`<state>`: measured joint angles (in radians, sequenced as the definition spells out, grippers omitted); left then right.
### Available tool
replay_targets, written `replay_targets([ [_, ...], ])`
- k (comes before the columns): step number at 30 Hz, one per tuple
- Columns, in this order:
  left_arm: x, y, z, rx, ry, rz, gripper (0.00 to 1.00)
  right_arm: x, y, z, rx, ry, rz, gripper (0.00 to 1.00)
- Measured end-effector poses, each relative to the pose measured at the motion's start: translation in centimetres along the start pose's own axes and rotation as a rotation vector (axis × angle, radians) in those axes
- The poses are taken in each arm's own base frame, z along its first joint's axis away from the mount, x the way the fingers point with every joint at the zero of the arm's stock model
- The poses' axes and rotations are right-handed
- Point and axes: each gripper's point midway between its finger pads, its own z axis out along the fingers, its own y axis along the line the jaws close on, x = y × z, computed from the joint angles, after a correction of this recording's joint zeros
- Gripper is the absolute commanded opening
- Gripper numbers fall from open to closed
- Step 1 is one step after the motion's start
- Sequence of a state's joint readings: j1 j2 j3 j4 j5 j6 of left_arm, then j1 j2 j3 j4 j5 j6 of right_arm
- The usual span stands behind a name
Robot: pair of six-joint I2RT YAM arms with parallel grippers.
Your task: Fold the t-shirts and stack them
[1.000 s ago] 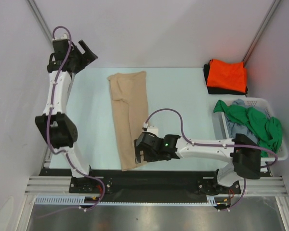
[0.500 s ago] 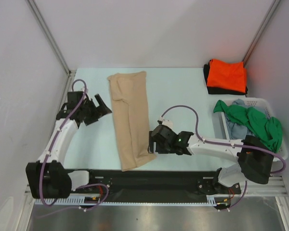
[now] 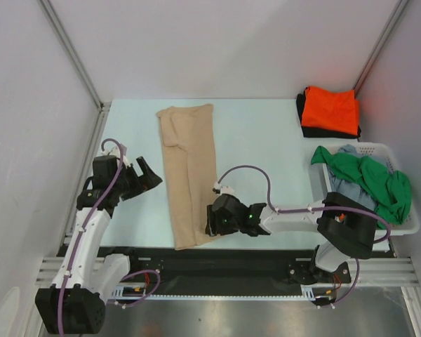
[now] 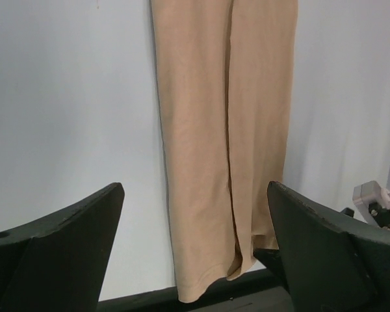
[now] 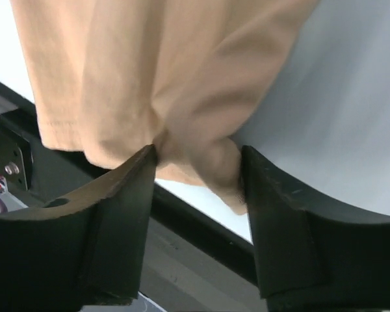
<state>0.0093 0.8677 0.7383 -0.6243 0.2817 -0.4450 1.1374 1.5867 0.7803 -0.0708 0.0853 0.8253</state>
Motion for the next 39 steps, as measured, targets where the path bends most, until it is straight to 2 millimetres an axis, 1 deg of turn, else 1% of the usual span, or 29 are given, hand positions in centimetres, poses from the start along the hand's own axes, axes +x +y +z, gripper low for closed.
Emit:
replay_targets([
  [1,0.0,0.0,0.0,0.003,0.001,0.003,0.97,0.6,0.2,0.0,-0.003,0.0,-0.004,0.48],
  [2,0.0,-0.1,0.0,0.005,0.0,0.003,0.97,1.1,0.6,0.0,-0.012,0.004,-0.01,0.47],
  [6,0.4,0.1,0.2,0.008,0.009,0.003,0.97,2.9,1.7,-0.2,-0.027,0.019,-0.009,0.45],
  [8,0.5,0.1,0.3,0.007,0.012,0.004,0.97,3.6,2.1,-0.4,-0.027,0.025,-0.002,0.48],
  [11,0.5,0.1,0.3,0.008,0.015,0.007,0.97,4.6,2.7,-1.0,-0.026,0.04,0.009,0.59],
  [12,0.6,0.2,0.3,0.007,0.016,0.007,0.96,5.1,2.7,-1.3,-0.02,0.05,0.01,0.69],
  [14,0.6,0.1,0.3,0.005,0.018,0.008,0.96,5.8,2.6,-2.2,-0.002,0.064,0.009,0.75],
  [15,0.7,0.2,0.3,-0.001,0.02,0.01,0.94,5.9,2.5,-2.6,0.009,0.064,0.011,0.8],
  [17,1.3,0.0,0.1,-0.007,0.035,0.003,0.94,6.2,2.3,-3.8,0.027,0.065,0.012,0.82],
  [20,2.6,-0.9,-0.5,-0.002,0.052,0.005,0.95,5.6,1.7,-5.2,0.05,0.047,0.027,0.84],
  [22,4.0,-2.0,-1.1,0.004,0.067,0.03,0.95,4.7,1.1,-5.8,0.047,0.023,0.054,0.84],
  [23,4.8,-2.6,-1.4,0.013,0.082,0.04,0.94,4.1,0.6,-5.9,0.049,0.01,0.071,0.83],
  [25,6.0,-3.1,-1.8,0.008,0.105,0.045,0.94,3.2,-0.9,-5.8,0.066,-0.006,0.11,0.82],
  [28,7.7,-2.9,-2.1,-0.017,0.123,0.028,0.93,2.4,-3.3,-5.1,0.11,-0.014,0.147,0.79],
  [30,9.2,-2.2,-2.1,-0.044,0.135,0.007,0.89,2.1,-4.0,-4.8,0.121,-0.009,0.153,0.76],
  [32,10.6,-1.4,-2.3,-0.086,0.155,-0.005,0.89,2.1,-3.9,-4.3,0.111,-0.002,0.146,0.73],
  [33,11.1,-1.1,-2.3,-0.1,0.16,-0.007,0.87,2.1,-3.8,-4.1,0.105,0.002,0.145,0.7],
  [35,12.0,-0.8,-2.4,-0.12,0.171,-0.02,0.86,2.4,-3.7,-3.4,0.097,0.019,0.139,0.66],
  [39,13.8,0.1,-1.7,-0.163,0.194,-0.049,0.83,2.3,-2.5,-2.7,0.045,0.023,0.134,0.59],
])
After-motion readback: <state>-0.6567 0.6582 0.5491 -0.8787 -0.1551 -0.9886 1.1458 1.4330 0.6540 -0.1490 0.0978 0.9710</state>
